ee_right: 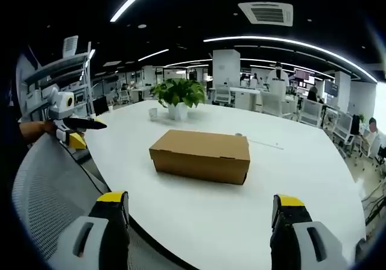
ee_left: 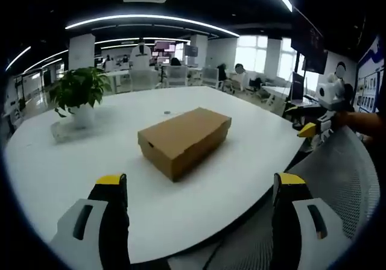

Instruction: Operate the shoe box by opening the lid, removing the specified soft item, and placing it in the target area until the item is outside and the box remains undamaged.

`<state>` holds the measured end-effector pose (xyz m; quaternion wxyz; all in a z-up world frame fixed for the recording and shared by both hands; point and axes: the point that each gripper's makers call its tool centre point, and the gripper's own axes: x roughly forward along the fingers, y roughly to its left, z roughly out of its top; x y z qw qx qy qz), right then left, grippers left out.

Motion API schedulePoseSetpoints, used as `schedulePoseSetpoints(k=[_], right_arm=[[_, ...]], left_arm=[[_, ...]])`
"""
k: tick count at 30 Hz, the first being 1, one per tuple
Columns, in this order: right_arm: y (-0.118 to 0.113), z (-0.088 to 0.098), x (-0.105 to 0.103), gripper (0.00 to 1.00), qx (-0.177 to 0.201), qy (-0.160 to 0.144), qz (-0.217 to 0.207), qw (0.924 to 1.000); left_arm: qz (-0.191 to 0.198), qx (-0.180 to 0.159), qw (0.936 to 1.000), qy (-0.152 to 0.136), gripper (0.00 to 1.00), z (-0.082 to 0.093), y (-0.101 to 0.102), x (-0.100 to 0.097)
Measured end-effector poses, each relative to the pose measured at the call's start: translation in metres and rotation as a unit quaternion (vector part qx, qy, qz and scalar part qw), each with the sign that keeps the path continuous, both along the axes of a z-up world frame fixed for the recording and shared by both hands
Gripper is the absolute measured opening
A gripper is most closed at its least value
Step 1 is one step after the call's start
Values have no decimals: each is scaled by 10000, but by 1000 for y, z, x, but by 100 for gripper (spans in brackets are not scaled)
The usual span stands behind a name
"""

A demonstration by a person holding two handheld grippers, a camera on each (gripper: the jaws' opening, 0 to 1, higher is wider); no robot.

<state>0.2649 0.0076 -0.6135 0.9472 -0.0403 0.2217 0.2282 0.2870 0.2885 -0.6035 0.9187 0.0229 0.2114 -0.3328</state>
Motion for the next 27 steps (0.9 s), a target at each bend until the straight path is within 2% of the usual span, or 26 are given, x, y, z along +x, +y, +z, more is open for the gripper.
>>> schedulePoseSetpoints(k=[18,27], right_arm=[[-2,-1,0,99,7,66,-46,10000],[-3,0,2,99,1,34,-67,10000]], left_arm=[[27,27,10000,30,98,0,0,1],[71,19,9999,-76,94,5,1,3]])
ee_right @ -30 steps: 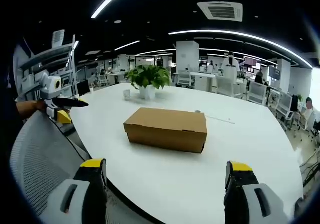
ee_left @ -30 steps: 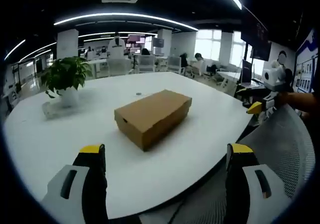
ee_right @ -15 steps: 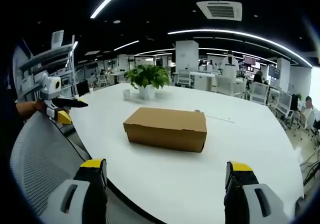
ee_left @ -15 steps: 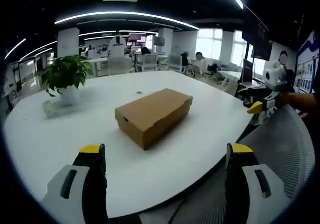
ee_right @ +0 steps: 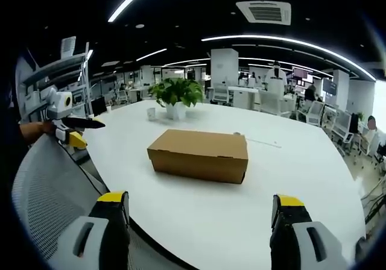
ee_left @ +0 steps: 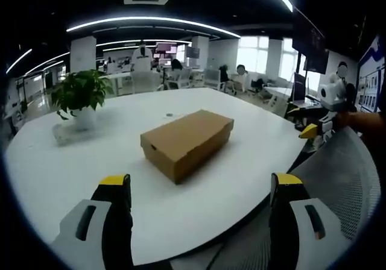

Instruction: Operate the shoe box by opening the lid, removing the specified soft item, and placing it in the target area until the item is outside and the box remains undamaged.

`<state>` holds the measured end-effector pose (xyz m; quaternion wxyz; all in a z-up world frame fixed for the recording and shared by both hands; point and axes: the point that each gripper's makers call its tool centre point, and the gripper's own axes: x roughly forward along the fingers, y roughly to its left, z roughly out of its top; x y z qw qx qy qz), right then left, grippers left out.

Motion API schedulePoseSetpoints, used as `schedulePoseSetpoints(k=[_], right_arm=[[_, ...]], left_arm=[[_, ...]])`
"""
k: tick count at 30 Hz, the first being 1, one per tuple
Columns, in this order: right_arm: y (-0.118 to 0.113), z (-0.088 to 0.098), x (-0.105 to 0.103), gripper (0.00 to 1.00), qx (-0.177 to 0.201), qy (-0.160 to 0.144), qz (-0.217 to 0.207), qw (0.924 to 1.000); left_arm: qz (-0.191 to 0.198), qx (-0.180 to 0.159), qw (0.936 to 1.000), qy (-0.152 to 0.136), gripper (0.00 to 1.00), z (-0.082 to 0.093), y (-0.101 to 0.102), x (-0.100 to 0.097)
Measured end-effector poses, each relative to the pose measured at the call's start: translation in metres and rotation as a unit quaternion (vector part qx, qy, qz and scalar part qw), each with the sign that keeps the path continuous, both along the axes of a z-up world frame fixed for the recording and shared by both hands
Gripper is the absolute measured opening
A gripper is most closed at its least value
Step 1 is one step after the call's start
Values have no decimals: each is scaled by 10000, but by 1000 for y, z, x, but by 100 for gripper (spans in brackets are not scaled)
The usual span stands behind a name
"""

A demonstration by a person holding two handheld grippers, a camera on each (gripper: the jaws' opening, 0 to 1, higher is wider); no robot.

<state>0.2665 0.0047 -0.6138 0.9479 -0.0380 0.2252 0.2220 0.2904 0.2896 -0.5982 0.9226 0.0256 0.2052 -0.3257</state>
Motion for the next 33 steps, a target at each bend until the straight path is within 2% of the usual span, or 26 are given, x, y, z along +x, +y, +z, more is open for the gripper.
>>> schedulePoseSetpoints(k=[15,25,33], right_arm=[[0,-1,2,99,-47,38,6,10000],[0,-3,3,99,-32,114,29,9999],[2,-4,3,99,-70,187,148,9997]], left_arm=[[-32,19,10000,6,95,1,-1,4],[-78,60,10000,13,99,0,-1,6],[-100,210,9997,-112,99,4,3,25]])
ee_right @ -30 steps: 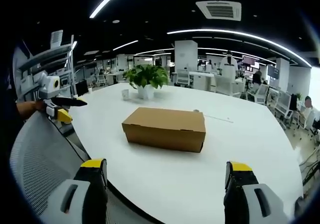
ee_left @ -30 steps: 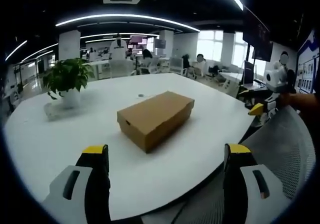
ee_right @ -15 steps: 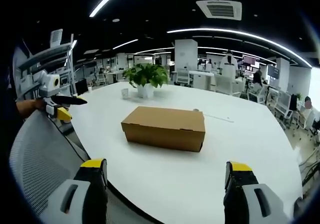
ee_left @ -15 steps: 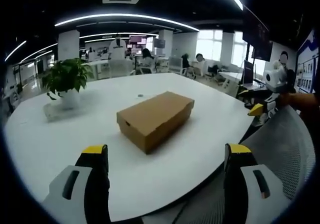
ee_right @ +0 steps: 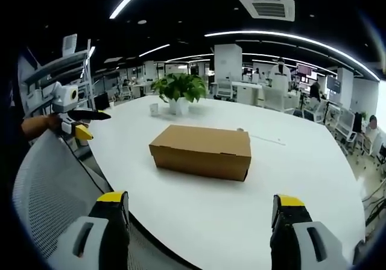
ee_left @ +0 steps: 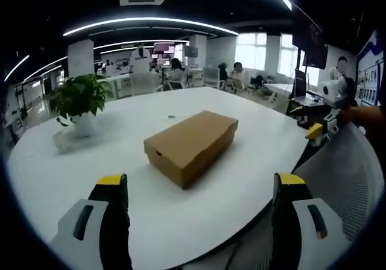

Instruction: Operate the shoe box by opening the lid, removing the specified soft item, and placing it in the target area until the item is outside and the box remains undamaged.

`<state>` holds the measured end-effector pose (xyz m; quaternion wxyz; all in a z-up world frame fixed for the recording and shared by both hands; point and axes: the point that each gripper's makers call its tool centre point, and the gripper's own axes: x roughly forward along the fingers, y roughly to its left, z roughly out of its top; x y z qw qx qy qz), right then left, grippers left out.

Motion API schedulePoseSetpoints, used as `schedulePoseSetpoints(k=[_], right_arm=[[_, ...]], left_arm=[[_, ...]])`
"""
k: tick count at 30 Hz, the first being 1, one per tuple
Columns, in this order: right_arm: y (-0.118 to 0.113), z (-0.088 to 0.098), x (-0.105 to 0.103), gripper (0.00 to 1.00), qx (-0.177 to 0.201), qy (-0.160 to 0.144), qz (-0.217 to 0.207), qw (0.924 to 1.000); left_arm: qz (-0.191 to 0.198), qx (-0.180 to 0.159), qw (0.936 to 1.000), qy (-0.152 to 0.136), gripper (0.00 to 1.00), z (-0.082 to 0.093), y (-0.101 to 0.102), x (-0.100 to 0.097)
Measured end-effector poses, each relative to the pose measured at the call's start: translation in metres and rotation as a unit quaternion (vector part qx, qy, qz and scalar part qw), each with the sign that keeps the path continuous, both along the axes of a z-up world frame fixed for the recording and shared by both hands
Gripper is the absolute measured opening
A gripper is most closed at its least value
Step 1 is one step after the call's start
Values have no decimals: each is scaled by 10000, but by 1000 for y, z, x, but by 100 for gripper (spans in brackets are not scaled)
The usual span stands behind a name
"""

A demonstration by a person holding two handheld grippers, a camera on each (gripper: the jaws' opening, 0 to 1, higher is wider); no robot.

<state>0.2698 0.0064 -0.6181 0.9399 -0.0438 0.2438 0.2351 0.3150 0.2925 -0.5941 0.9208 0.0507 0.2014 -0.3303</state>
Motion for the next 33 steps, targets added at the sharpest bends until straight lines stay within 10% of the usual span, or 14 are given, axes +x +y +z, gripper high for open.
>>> schedulePoseSetpoints(k=[33], right_arm=[[-22,-17,63,96,-339,-247,363,9985]], left_arm=[[49,-31,9999,122,95,-22,-18,56]])
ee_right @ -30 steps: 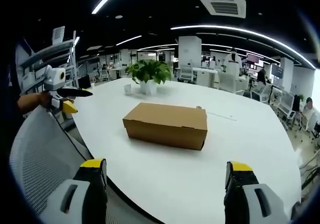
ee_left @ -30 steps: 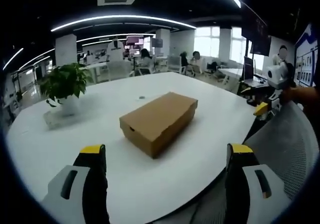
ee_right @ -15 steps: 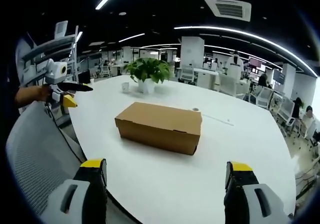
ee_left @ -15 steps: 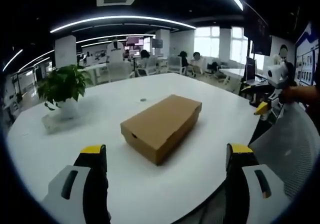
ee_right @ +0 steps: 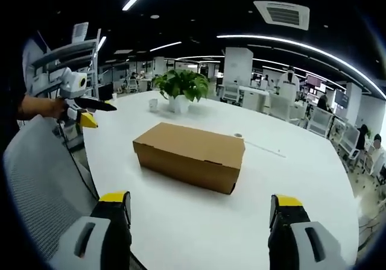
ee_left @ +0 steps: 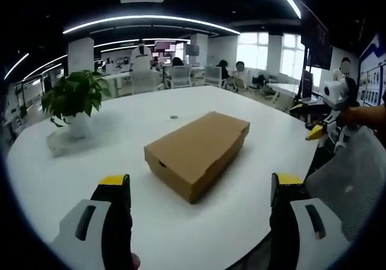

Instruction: Operate the shoe box by opening the lid, removing the specified soft item, and placing it in the target area until the item is outside and the box remains undamaged.

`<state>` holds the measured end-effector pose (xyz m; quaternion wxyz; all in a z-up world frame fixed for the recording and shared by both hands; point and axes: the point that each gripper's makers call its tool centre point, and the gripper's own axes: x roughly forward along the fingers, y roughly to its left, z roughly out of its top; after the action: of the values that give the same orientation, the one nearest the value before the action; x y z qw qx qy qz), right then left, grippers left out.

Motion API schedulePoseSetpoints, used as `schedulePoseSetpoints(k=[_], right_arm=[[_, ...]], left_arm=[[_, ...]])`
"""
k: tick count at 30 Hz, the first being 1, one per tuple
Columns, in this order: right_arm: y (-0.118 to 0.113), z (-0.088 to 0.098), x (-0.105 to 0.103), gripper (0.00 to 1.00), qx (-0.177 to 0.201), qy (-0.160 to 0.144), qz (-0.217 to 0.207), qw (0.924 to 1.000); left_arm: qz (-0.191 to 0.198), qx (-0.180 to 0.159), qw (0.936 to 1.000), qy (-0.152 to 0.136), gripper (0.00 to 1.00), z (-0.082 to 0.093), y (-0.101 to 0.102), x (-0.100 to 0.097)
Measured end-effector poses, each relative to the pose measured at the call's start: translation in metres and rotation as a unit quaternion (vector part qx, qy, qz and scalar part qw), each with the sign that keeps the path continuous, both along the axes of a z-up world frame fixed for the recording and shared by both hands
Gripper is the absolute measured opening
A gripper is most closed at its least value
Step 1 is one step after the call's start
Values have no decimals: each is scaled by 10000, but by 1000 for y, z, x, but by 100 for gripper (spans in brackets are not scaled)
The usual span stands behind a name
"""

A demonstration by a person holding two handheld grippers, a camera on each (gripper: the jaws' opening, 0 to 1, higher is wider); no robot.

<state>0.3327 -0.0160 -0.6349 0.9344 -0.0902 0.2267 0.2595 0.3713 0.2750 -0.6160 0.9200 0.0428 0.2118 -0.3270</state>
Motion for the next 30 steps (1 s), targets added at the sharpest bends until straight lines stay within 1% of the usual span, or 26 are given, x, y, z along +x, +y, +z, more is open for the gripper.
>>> schedulePoseSetpoints(k=[4,11,14,21,24,27,30], right_arm=[[-2,-3,9,94,-91,-33,85,9999],[-6,-7,27,91,-93,-70,140,9998],[-6,-10,33,89,-99,-55,165,9998],[-6,-17,49,86,-53,-21,243,9997],[-6,-21,56,86,-129,0,312,9994],[-9,-23,63,86,-288,5,330,9990],[-11,-25,71,85,-331,19,332,9989]], left_arm=[[17,7,10000,29,95,-7,-2,6],[-1,42,9999,94,93,-17,-9,14],[-69,42,9998,167,93,-23,-13,17],[-148,96,9993,319,92,-38,-14,30],[-174,90,9991,369,92,-41,-15,33],[-123,88,9990,410,92,-44,-15,38],[-65,78,9990,433,92,-45,-15,45]])
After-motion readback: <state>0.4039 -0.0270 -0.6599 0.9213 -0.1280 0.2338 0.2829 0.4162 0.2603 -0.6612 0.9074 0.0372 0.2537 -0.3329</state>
